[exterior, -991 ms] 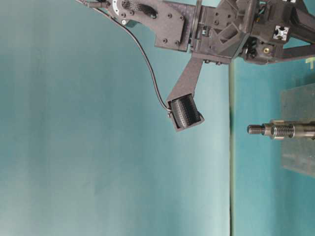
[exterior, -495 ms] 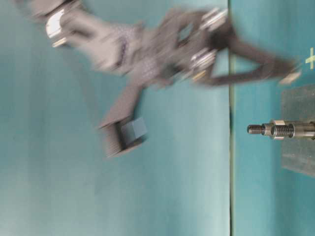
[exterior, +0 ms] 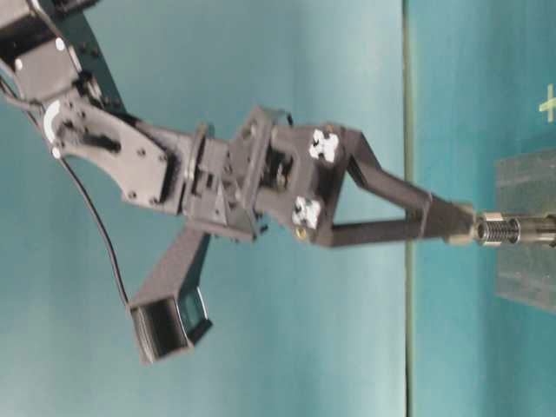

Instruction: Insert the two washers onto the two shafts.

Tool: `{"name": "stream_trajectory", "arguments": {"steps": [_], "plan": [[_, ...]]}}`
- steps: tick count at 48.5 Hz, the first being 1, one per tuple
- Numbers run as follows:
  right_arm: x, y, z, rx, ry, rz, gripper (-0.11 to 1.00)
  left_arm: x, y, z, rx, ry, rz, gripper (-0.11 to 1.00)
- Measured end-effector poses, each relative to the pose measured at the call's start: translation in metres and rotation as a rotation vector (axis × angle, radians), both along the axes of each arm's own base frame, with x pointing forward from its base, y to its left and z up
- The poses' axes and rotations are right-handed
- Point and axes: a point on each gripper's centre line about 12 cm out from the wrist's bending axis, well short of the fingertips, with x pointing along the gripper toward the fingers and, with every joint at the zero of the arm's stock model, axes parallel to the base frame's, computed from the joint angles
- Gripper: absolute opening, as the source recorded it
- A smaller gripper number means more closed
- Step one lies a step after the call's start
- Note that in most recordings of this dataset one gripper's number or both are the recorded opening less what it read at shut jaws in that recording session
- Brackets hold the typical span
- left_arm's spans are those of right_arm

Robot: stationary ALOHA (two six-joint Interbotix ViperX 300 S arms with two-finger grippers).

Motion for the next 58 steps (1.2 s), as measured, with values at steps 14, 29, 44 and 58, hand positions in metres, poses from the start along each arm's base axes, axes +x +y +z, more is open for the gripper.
{"name": "stream_trajectory", "arguments": {"steps": [14,29,44,58], "plan": [[0.002,0.002,-0.01,0.002,0.033,0.008,0.34,0.0,0.0,0.0,0.001,-0.002,0.0,0.0],[0.004,0.002,-0.018,0.002,0.047,0.009,0.34,0.0,0.0,0.0,0.001,0.0,0.0,0.0],[0.004,0.003,-0.02,0.002,0.053,0.011,0.35,0.0,0.0,0.0,0.001,-0.002,0.0,0.0],[0.003,0.003,-0.019,0.003,0.062,0.013,0.9,0.0,0.0,0.0,0.001,-0.002,0.0,0.0]]}}
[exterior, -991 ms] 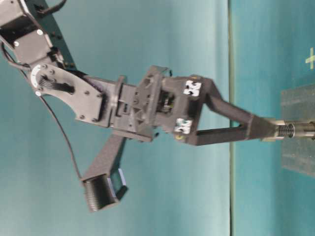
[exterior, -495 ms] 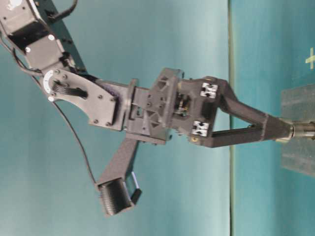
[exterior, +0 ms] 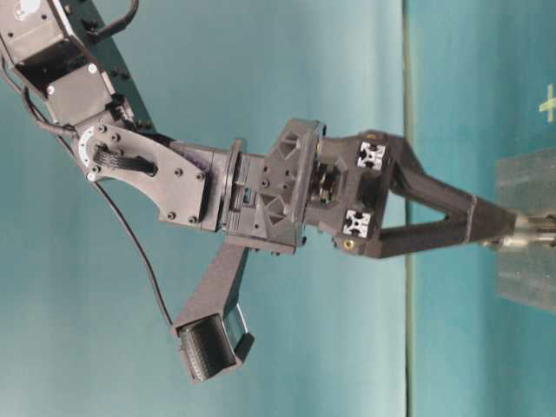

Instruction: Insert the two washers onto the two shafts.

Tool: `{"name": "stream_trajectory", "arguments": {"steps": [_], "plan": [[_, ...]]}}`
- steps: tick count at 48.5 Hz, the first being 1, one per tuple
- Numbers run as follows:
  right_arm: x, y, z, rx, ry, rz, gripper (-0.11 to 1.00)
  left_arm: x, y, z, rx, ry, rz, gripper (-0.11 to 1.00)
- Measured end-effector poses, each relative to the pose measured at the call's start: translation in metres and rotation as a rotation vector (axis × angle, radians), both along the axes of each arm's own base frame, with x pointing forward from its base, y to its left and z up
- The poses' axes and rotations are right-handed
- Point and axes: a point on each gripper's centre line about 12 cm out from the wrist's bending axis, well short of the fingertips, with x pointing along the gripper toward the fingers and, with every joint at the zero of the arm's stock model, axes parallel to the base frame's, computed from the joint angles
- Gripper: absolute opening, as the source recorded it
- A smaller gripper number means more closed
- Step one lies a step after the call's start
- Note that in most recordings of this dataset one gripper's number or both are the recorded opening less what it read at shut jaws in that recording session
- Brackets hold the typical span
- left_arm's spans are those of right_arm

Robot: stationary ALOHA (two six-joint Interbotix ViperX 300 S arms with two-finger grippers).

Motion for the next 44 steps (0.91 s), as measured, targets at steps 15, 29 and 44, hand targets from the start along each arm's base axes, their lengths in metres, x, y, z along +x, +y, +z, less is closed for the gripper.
{"name": "stream_trajectory", "arguments": {"steps": [15,29,44], "plan": [[0.001,0.0,-0.013,0.001,0.028,0.0,0.87,0.0,0.0,0.0,0.0,0.0,0.0,0.0],[0.009,0.016,-0.011,0.023,0.015,0.025,0.86,0.0,0.0,0.001,0.0,-0.003,0.0,0.0],[0.012,-0.013,-0.007,-0.012,0.003,-0.013,0.86,-0.001,0.0,0.002,-0.001,-0.009,0.001,0.0]]}}
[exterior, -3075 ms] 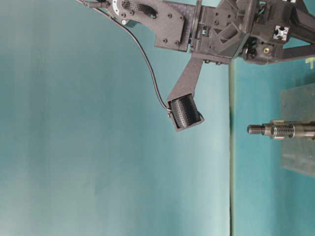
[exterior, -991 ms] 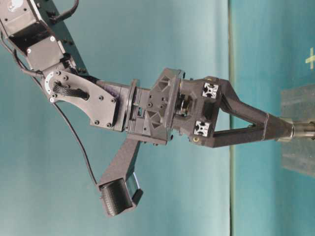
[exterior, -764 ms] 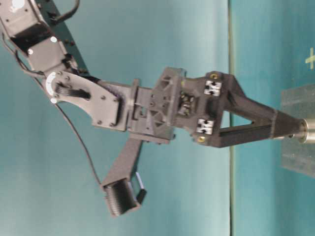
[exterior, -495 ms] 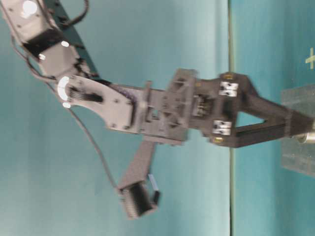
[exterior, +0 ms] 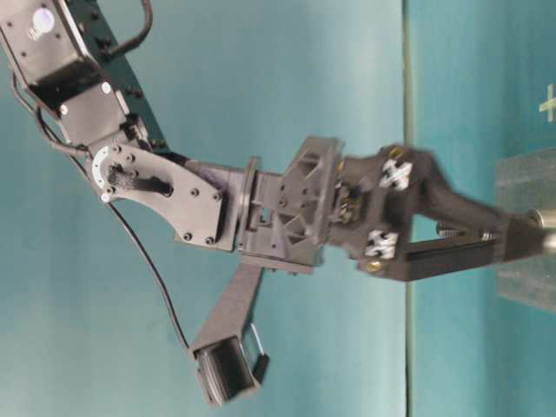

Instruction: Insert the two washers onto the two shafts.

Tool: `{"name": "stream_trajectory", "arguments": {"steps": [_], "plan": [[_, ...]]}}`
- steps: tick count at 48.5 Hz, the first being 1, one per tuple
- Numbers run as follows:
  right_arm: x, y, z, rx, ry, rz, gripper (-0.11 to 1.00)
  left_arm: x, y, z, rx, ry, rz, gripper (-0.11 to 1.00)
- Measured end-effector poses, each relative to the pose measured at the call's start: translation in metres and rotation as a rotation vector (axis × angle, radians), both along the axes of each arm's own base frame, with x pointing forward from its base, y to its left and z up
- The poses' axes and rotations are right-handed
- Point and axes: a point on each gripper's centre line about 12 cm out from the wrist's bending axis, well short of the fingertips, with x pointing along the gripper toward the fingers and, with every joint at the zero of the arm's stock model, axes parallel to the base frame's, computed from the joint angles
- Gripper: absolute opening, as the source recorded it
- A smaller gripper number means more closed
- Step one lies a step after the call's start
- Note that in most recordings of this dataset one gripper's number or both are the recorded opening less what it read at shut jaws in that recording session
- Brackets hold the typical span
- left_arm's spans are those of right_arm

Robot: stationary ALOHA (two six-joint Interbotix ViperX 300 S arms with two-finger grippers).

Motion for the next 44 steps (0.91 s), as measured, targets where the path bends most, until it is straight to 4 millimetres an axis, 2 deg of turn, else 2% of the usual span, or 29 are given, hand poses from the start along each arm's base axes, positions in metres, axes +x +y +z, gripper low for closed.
{"name": "stream_trajectory", "arguments": {"steps": [3,7,22,37,40,44], "plan": [[-0.001,-0.009,0.0,0.0,0.003,-0.018,0.86,0.0,0.0,0.0,0.0,-0.002,0.0,0.0],[-0.001,-0.008,0.0,-0.002,0.008,-0.014,0.86,0.0,0.0,0.0,0.0,-0.002,0.0,0.0],[-0.001,0.033,-0.001,0.002,0.032,0.077,0.86,0.0,0.0,0.001,0.0,-0.003,0.0,0.0],[0.0,0.001,-0.004,0.004,0.038,0.008,0.86,0.0,0.0,0.001,0.0,-0.003,0.0,0.0],[0.0,0.001,-0.003,0.008,0.039,0.007,0.86,0.0,0.0,0.001,0.001,-0.003,-0.001,0.0],[-0.001,0.012,-0.003,0.029,0.053,0.018,0.86,0.0,0.0,0.001,0.0,-0.003,0.0,0.0]]}}
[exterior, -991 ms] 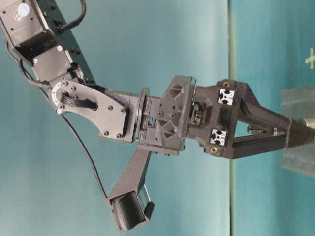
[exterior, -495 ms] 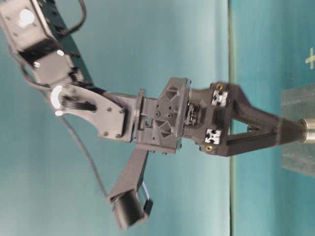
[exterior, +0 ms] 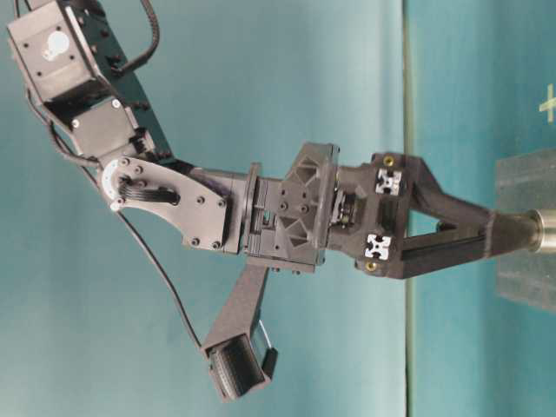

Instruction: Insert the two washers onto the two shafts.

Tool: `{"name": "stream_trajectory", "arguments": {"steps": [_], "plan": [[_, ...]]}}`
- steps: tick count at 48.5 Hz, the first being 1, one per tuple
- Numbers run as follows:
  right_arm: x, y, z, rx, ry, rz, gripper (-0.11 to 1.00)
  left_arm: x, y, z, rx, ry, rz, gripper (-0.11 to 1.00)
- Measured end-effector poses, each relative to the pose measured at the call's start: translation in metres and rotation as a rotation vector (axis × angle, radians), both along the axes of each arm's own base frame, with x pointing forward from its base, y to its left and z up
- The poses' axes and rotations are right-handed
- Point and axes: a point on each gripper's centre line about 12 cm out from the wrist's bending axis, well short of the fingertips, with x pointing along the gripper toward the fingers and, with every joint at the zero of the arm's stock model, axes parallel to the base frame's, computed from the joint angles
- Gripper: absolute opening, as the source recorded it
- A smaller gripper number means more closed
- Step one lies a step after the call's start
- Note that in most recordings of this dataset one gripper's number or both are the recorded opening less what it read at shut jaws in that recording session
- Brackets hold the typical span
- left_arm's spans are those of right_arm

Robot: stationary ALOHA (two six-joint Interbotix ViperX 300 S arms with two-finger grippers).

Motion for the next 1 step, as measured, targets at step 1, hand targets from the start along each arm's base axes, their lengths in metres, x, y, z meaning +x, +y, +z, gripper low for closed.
{"name": "stream_trajectory", "arguments": {"steps": [1], "plan": [[-0.0004,0.0041,0.0,0.005,0.004,0.008,0.86,0.0,0.0,0.0,0.0,0.0,0.0,0.0]]}}
